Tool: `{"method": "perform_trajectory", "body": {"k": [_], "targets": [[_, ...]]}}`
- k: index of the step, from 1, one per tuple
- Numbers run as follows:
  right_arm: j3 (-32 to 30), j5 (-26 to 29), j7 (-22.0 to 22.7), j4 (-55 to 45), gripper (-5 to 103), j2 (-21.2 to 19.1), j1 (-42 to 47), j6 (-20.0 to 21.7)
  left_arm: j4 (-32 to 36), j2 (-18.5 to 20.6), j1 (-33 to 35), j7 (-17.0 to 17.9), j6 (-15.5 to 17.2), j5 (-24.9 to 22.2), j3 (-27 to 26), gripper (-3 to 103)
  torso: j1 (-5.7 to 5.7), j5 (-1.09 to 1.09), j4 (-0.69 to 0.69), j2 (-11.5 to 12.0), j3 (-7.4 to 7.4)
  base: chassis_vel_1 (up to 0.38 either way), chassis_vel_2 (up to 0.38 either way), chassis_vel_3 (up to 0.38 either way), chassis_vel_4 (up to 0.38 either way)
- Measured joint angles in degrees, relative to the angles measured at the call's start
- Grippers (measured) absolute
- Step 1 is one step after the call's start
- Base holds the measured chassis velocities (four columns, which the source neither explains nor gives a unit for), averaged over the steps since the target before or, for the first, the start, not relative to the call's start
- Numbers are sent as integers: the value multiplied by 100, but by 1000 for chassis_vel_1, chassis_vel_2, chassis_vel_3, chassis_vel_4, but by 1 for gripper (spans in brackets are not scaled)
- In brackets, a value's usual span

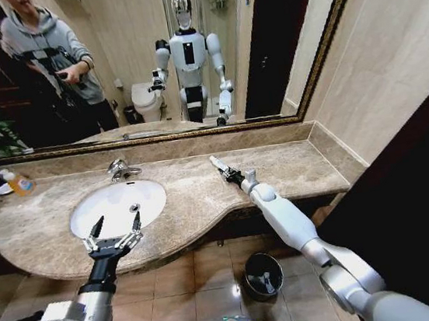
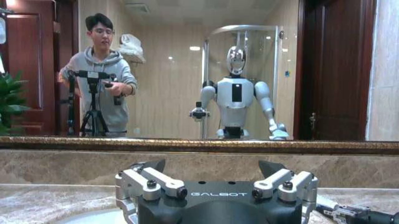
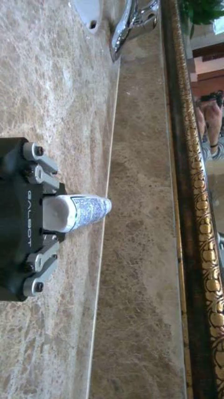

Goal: Pick up the trash from the sink and place it in the trash bin.

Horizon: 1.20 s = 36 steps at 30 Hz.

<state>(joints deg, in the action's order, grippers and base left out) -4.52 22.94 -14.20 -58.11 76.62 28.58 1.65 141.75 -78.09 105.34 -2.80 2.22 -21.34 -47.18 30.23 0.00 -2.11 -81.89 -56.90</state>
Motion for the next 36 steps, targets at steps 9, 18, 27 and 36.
{"method": "perform_trajectory", "body": {"k": [9,18,27,36], "targets": [[-142,320,66,-536,28,-122,185,-48,0,0,0,0,0,0,0,100,0,0,0,1,0,0,0,0,0],[-402,729,195,-1844,28,-542,759,-168,0,0,0,0,0,0,0,100,0,0,1,1,0,0,0,0,0],[-994,759,1005,-3284,28,-1011,2279,-770,0,1,0,-1,0,0,0,100,0,1,2,1,0,0,0,0,0],[-1249,663,1158,-4732,28,-1313,3703,-947,1,0,0,1,0,0,0,100,-1,1,0,0,1,0,0,0,0]]}}
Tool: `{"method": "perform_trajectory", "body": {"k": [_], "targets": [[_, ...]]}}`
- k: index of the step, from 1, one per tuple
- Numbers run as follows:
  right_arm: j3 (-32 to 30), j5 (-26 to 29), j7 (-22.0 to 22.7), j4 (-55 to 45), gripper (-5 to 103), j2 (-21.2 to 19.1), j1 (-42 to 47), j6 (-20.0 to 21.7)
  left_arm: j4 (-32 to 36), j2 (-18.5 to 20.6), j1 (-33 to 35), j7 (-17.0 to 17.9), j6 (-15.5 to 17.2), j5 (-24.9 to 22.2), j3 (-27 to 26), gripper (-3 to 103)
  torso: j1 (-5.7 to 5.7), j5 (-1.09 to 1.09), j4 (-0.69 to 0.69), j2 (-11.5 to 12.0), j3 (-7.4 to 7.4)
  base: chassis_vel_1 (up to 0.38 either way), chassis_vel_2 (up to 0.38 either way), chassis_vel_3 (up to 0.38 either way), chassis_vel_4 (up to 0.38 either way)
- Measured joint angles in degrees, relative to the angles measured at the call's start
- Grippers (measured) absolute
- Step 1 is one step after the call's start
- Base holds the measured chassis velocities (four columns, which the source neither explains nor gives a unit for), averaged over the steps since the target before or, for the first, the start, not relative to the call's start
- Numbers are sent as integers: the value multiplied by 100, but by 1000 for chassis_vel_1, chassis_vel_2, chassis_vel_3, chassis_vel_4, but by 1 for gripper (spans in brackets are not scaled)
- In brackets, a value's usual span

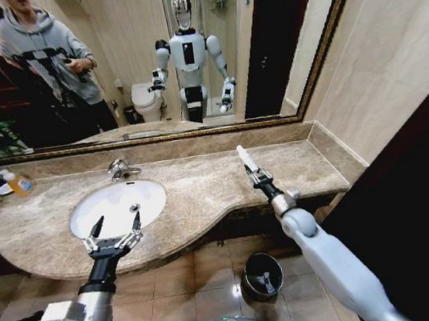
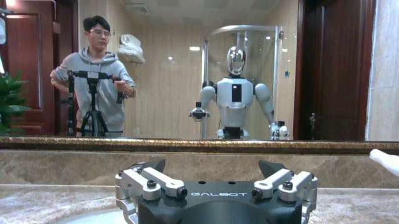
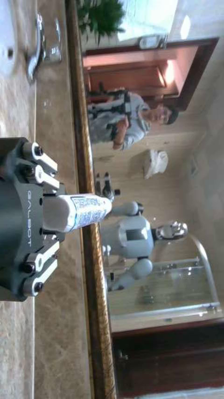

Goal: Pick up the trash from the sink and place it in the trash bin.

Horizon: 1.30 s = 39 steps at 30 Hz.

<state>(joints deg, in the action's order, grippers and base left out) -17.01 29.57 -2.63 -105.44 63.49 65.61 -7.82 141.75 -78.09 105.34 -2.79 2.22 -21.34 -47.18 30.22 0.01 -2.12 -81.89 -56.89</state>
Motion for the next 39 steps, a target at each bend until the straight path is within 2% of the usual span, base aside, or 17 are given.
{"method": "perform_trajectory", "body": {"k": [2,6,8,9,10,12,16,17,20,21,25,30,34,36,38,39], "targets": [[-109,-105,-18,-304,28,81,423,-110,-1,0,0,-1,0,0,1,100,0,-1,2,0,0,0,0,0,0],[-126,-246,-69,-384,28,194,729,-285,-1,1,0,-1,0,0,0,100,0,0,1,0,0,0,0,0,0],[-252,-535,-104,-383,28,355,1154,-602,0,0,0,0,0,0,0,100,0,-1,0,0,0,0,0,0,0],[-252,-535,-104,-383,28,355,1154,-602,0,0,0,0,0,0,0,100,0,-1,0,0,0,0,0,0,0],[-393,-695,-105,-346,28,465,1397,-865,-1,0,0,0,0,0,0,100,1,-2,0,0,0,0,0,0,0],[-454,-751,-105,-329,28,520,1500,-971,-1,0,0,-1,0,0,1,100,1,-1,1,0,0,0,0,0,0],[-884,-1281,-62,162,28,1064,2168,-2058,-1,0,0,0,0,0,0,100,0,-1,1,0,0,0,0,0,0],[-884,-1281,-62,162,28,1064,2168,-2058,-1,0,0,0,0,0,0,100,0,-1,1,0,0,0,0,0,0],[-1038,-1509,-78,598,28,1394,2593,-2573,-1,0,0,0,0,0,1,100,0,-2,1,0,0,0,0,0,0],[-1038,-1509,-78,598,28,1394,2593,-2573,-1,0,0,0,0,0,1,100,0,-2,1,0,0,0,0,0,0],[-1042,-1897,55,1252,28,1490,2972,-3138,0,0,0,0,0,0,0,100,0,-1,1,0,0,0,0,0,0],[-941,-1940,168,1501,28,1507,3238,-3295,-1,0,0,0,0,0,0,100,0,-2,1,0,0,0,0,0,0],[-938,-2200,130,2141,28,1635,3100,-3373,0,0,0,0,0,0,0,100,0,-3,2,0,0,0,0,0,0],[-938,-2492,167,2642,28,1658,2870,-3465,-1,0,0,0,0,0,0,100,0,-2,1,0,0,0,0,0,0],[-966,-3094,232,3756,28,1688,2319,-3668,0,0,0,0,0,0,0,100,1,-1,-1,0,-1,0,0,0,0],[-966,-3094,232,3756,28,1688,2319,-3668,0,0,0,0,0,0,0,100,1,-1,-1,0,-1,0,0,0,0]]}}
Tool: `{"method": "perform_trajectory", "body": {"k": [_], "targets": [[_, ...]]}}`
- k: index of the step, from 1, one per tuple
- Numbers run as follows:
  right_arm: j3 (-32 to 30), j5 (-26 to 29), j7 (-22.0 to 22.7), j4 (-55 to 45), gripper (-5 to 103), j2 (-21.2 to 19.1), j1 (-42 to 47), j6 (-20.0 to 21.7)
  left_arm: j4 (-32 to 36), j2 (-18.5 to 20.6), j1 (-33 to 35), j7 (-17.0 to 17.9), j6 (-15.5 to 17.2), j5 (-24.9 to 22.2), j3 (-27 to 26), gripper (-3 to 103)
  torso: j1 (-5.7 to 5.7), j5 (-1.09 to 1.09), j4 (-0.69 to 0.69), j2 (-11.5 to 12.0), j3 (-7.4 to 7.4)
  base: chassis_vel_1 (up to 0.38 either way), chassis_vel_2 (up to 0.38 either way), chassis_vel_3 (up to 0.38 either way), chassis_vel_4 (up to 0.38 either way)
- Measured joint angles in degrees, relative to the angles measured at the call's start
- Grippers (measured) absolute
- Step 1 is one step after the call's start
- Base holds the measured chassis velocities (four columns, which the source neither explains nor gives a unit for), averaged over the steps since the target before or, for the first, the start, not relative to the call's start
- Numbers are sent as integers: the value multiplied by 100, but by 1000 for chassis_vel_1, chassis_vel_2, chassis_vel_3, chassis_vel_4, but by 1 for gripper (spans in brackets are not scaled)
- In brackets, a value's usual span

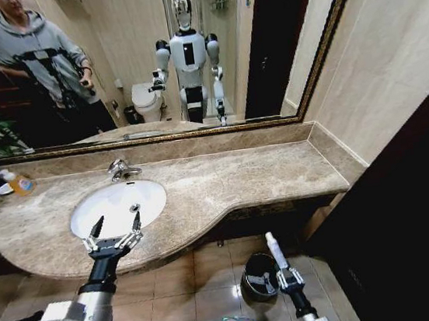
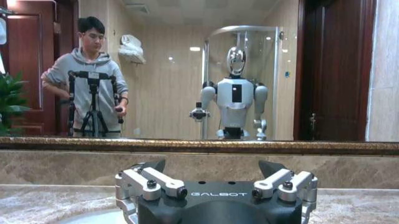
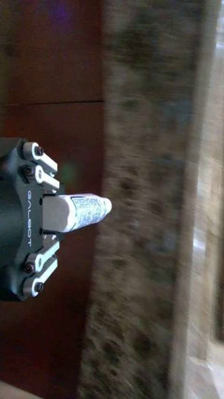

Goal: Pick up the trash from the sink and place it in the trash bin.

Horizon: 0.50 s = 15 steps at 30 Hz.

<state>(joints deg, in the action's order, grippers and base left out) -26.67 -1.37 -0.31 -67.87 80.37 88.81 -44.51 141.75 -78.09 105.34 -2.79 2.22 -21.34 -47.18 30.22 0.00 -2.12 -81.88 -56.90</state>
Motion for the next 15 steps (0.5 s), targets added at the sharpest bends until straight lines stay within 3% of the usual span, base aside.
{"method": "perform_trajectory", "body": {"k": [6,8,15], "targets": [[-10,-424,-12,1153,28,44,-562,96,0,0,0,0,0,0,0,100,0,-1,1,0,-1,0,0,0,0],[-62,-719,-23,2283,28,160,-1112,61,0,0,0,0,0,0,0,100,0,0,2,0,-1,0,0,0,0],[-36,-757,-11,3313,28,215,-1676,10,0,0,0,0,0,0,0,100,1,0,1,0,-1,0,0,0,0]]}}
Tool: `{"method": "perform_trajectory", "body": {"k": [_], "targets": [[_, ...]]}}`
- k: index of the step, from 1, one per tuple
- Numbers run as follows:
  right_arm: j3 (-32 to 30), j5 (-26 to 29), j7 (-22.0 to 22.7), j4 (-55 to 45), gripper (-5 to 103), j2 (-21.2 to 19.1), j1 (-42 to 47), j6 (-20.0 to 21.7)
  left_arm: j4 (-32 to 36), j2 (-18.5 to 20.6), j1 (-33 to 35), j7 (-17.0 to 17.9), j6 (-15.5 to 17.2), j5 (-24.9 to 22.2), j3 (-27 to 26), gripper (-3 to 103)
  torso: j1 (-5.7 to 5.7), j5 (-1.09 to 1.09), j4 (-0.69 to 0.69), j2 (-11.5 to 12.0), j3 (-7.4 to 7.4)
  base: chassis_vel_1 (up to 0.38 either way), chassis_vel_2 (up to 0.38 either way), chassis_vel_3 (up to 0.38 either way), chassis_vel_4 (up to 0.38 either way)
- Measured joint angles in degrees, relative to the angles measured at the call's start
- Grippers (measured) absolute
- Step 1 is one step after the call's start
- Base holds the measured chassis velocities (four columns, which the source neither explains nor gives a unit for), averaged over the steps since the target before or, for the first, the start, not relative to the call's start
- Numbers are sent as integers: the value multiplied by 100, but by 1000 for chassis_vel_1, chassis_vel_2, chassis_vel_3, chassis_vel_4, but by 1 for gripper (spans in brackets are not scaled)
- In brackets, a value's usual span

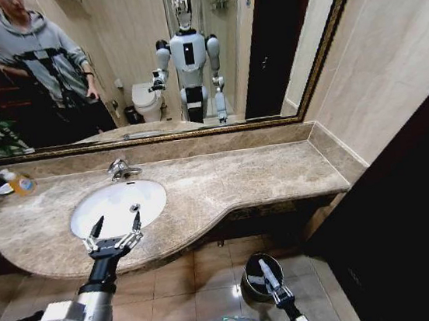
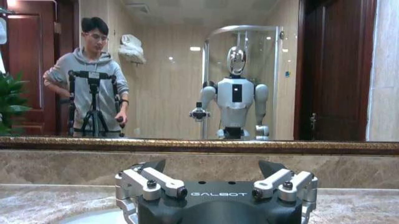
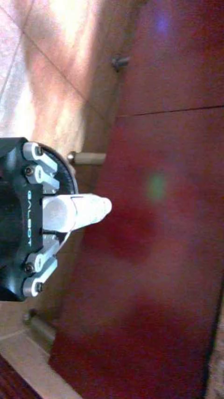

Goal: Pick up the trash from the sink and place it in the trash bin.

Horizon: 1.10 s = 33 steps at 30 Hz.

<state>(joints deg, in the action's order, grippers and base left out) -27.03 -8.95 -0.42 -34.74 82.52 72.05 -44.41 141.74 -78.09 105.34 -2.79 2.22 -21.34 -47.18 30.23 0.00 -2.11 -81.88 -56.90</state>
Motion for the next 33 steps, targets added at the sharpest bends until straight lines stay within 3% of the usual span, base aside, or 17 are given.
{"method": "perform_trajectory", "body": {"k": [11,16,21,24,26,29,30,33], "targets": [[45,-101,-82,960,28,-35,-849,328,0,0,0,0,0,0,0,100,0,1,0,0,0,0,0,0,0],[127,437,-271,1114,28,-71,-991,824,0,0,0,0,0,0,0,100,0,1,0,0,0,0,0,0,0],[158,529,-362,1125,26,-130,-1023,1023,0,0,0,0,0,0,0,100,0,0,0,0,0,0,0,0,0],[163,594,-365,1102,41,-161,-1046,1148,0,0,0,0,0,0,0,100,0,0,0,0,0,0,0,0,0],[163,612,-365,1099,41,-162,-1049,1159,0,0,0,0,0,0,0,100,0,0,0,0,1,0,0,0,0],[165,684,-364,1091,57,-166,-1045,1187,0,0,0,0,0,0,0,100,0,0,0,0,1,0,0,0,0],[165,684,-364,1091,57,-166,-1045,1187,0,0,0,0,0,0,0,100,0,0,0,0,1,0,0,0,0],[175,863,-398,1006,74,-163,-985,1188,0,0,0,0,0,0,0,100,0,0,0,0,1,0,0,0,0]]}}
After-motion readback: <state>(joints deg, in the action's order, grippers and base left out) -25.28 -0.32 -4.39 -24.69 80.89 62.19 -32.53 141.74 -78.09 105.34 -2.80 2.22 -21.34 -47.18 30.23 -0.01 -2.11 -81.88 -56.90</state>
